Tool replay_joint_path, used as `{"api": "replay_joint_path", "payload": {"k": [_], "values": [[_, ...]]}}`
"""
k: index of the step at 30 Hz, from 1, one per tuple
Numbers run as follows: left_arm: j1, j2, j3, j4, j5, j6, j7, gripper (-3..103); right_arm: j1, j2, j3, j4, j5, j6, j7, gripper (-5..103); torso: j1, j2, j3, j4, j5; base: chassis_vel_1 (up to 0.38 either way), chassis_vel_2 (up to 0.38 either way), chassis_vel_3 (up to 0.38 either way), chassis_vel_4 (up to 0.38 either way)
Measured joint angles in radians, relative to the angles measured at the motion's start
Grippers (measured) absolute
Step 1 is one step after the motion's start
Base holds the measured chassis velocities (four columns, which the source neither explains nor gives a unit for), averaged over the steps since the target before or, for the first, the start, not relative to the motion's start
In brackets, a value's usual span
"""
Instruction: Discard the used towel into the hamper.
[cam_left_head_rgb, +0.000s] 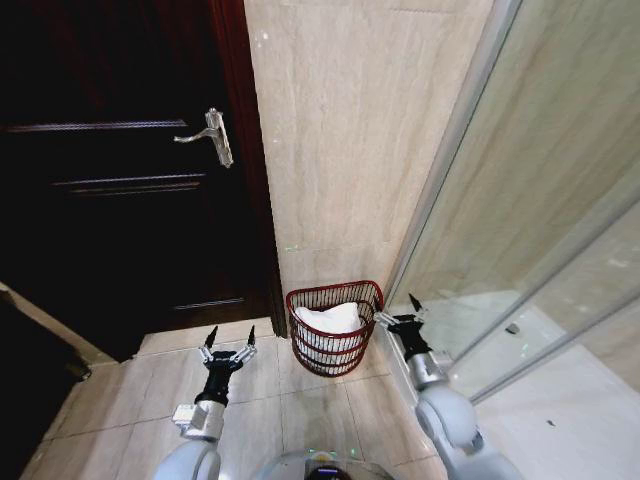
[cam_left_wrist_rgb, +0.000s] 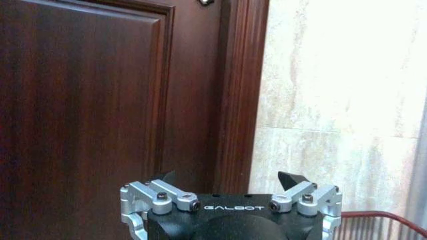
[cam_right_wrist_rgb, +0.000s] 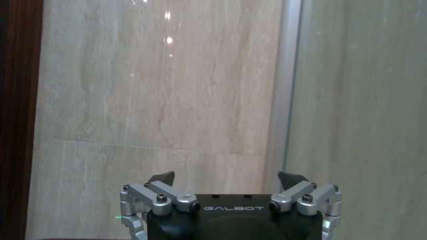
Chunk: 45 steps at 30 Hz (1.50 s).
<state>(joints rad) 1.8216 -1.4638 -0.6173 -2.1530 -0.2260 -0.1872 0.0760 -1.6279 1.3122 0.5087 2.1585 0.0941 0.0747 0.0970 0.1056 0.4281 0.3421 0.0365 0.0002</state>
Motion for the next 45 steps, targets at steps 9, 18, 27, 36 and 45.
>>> {"api": "replay_joint_path", "payload": {"k": [9, 18, 27, 36, 45], "values": [[0.010, -0.031, -0.005, -0.027, 0.055, -0.001, -0.014, 100, -0.227, 0.095, 0.081, 0.100, 0.030, 0.064, -0.090, 100, 0.000, 0.000, 0.000, -0.0001, -0.0004, 0.000, 0.000, 0.000, 0.000], [0.026, -0.019, -0.004, -0.042, 0.058, -0.015, -0.018, 100, -0.314, 0.125, 0.093, 0.145, 0.046, 0.104, -0.099, 100, 0.000, 0.000, 0.000, 0.0000, -0.0003, 0.000, 0.000, 0.000, 0.000], [0.031, -0.017, 0.022, -0.027, 0.058, -0.035, -0.017, 100, -0.335, 0.145, 0.065, 0.165, 0.019, 0.104, -0.072, 100, 0.000, 0.000, 0.000, -0.0002, -0.0003, 0.035, -0.037, -0.042, 0.031], [0.025, -0.005, 0.029, -0.021, 0.058, -0.036, -0.006, 100, -0.354, 0.144, 0.045, 0.152, 0.014, 0.132, -0.045, 100, 0.000, 0.000, 0.000, 0.0000, -0.0002, 0.132, -0.126, -0.130, 0.139], [0.020, 0.001, 0.029, -0.024, 0.061, -0.036, 0.008, 100, -0.363, 0.111, -0.011, 0.151, -0.009, 0.139, 0.045, 100, 0.000, 0.000, 0.000, -0.0002, -0.0001, 0.100, -0.094, -0.103, 0.100]]}}
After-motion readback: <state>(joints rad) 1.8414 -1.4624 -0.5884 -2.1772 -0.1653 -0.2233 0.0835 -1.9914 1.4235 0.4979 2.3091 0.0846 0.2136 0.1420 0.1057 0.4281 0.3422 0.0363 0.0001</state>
